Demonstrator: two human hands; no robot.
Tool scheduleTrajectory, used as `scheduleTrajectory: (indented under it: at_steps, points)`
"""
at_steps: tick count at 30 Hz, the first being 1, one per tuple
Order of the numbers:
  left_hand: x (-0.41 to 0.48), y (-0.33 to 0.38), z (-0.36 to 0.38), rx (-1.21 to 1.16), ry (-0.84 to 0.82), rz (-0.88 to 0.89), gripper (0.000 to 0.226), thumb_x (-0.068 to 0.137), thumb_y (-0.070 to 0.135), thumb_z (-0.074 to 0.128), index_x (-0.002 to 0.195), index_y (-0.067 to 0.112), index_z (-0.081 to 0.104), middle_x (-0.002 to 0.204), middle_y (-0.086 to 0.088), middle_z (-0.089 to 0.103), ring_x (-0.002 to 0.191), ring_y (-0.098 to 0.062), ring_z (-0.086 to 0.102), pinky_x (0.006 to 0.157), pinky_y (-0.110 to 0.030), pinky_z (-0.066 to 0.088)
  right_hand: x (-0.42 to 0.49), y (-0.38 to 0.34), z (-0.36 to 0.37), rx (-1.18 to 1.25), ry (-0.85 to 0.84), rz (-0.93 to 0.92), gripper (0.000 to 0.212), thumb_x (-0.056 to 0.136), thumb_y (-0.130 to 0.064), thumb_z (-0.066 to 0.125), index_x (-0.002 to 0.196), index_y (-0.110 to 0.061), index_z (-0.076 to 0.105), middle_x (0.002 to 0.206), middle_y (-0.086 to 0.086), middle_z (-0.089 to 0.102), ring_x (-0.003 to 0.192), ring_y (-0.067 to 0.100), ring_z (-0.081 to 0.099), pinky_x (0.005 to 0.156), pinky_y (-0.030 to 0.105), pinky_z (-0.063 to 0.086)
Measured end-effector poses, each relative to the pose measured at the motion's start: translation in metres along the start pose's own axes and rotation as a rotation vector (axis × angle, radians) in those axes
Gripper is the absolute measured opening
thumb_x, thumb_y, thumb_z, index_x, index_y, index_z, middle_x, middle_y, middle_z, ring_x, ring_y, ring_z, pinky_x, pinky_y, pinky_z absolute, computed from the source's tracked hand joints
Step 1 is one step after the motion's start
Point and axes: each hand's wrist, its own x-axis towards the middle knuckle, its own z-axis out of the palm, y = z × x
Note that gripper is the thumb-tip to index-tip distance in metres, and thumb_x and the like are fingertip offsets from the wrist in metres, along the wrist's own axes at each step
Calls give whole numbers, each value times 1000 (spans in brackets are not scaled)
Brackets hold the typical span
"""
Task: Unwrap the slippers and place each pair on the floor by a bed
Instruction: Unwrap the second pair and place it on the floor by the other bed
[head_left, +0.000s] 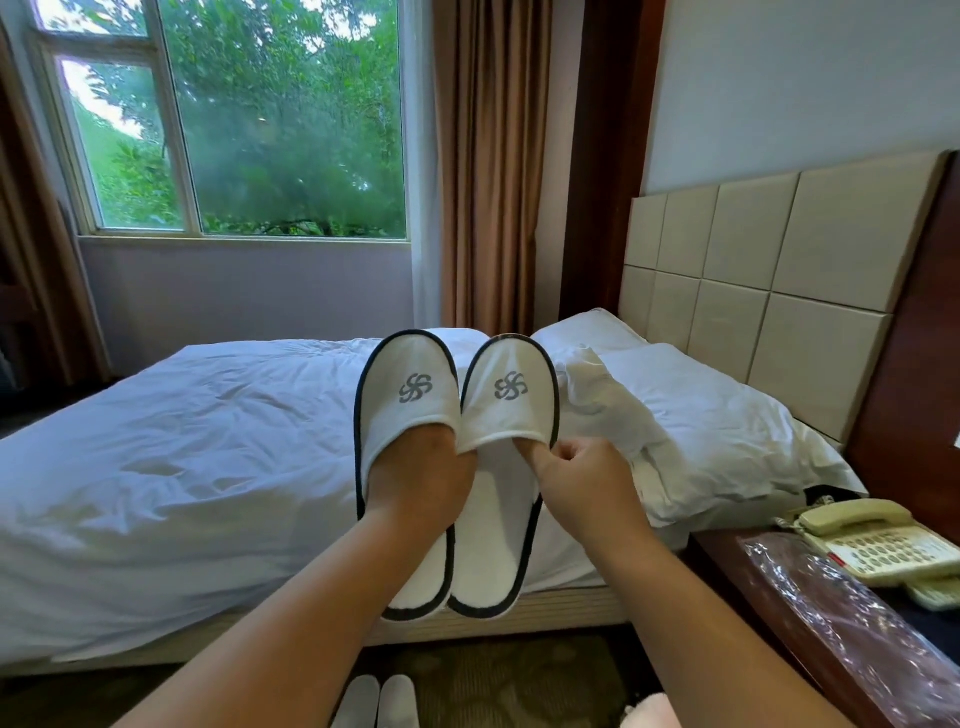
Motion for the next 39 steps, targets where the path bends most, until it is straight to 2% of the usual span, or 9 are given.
scheduleTrajectory:
  at_steps: [4, 8, 10, 14, 17, 23, 29, 36, 39]
  points:
    - [-1, -3, -1, 84, -48, 18, 66, 93, 48, 47, 149, 15, 30, 145, -13, 44, 131, -34, 40, 110, -42, 31, -7, -17, -9, 121, -216, 355, 52, 89, -54, 54, 58, -12, 63, 37, -3, 50, 33, 15, 49, 37, 19, 30]
    - [-6, 2, 1, 94, -105, -23, 44, 93, 39, 53, 128, 11, 54, 122, -11, 60, 117, -33, 52, 100, -27, 37, -22, -34, 2, 758, -348, 648, 29, 96, -37, 53, 97, -12, 68, 65, 5, 71, 42, 15, 58, 39, 21, 40]
    - [-7, 4, -1, 63, -125, -80, 29, 93, 36, 54, 112, 15, 59, 109, -5, 62, 112, -32, 56, 87, -9, 35, -26, -33, 18, 854, -258, 541, 17, 98, -26, 51, 95, -19, 66, 76, 7, 74, 54, 17, 65, 49, 29, 52]
    - [-6, 5, -6, 185, -126, 8, 56, 95, 48, 43, 137, 11, 45, 130, -12, 57, 119, -31, 52, 99, -36, 40, -34, -30, 29, 316, -159, -103, 39, 85, -2, 44, 88, -37, 61, 97, -21, 62, 91, -1, 59, 85, 20, 51]
    - [-5, 6, -8, 200, -134, 25, 53, 98, 36, 44, 144, 10, 38, 141, -15, 49, 129, -30, 45, 108, -35, 33, -25, -21, 32, -230, -232, -466, 37, 85, -9, 45, 114, -26, 61, 126, -4, 56, 120, 16, 46, 106, 34, 39]
    - [-2, 5, -12, -51, -164, 60, 57, 91, 39, 49, 143, 16, 41, 136, -10, 55, 123, -29, 50, 99, -31, 39, -8, -22, 22, -297, -364, -337, 48, 86, -17, 44, 134, -19, 51, 138, 4, 55, 126, 20, 48, 108, 31, 37]
    - [3, 5, -16, -138, -278, 121, 24, 91, 41, 47, 102, 23, 58, 82, 12, 54, 83, -14, 59, 62, -15, 37, -7, -23, 16, -271, -310, -354, 44, 75, -20, 51, 118, -19, 57, 118, 1, 62, 108, 18, 56, 90, 23, 42]
    - [-1, 13, -23, -224, -542, 7, 28, 73, 47, 45, 77, 22, 57, 77, 4, 60, 75, -8, 57, 64, -24, 44, -14, -13, 16, -324, -281, -416, 58, 72, -36, 65, 127, -19, 54, 119, -1, 63, 109, 17, 59, 95, 30, 49]
    - [-7, 22, -30, -262, -612, 41, 31, 71, 43, 41, 80, 19, 60, 88, 0, 61, 83, -11, 56, 73, -32, 48, -13, -10, 21, -399, -104, -448, 42, 79, -26, 63, 116, -8, 61, 106, 9, 67, 97, 24, 64, 84, 26, 48]
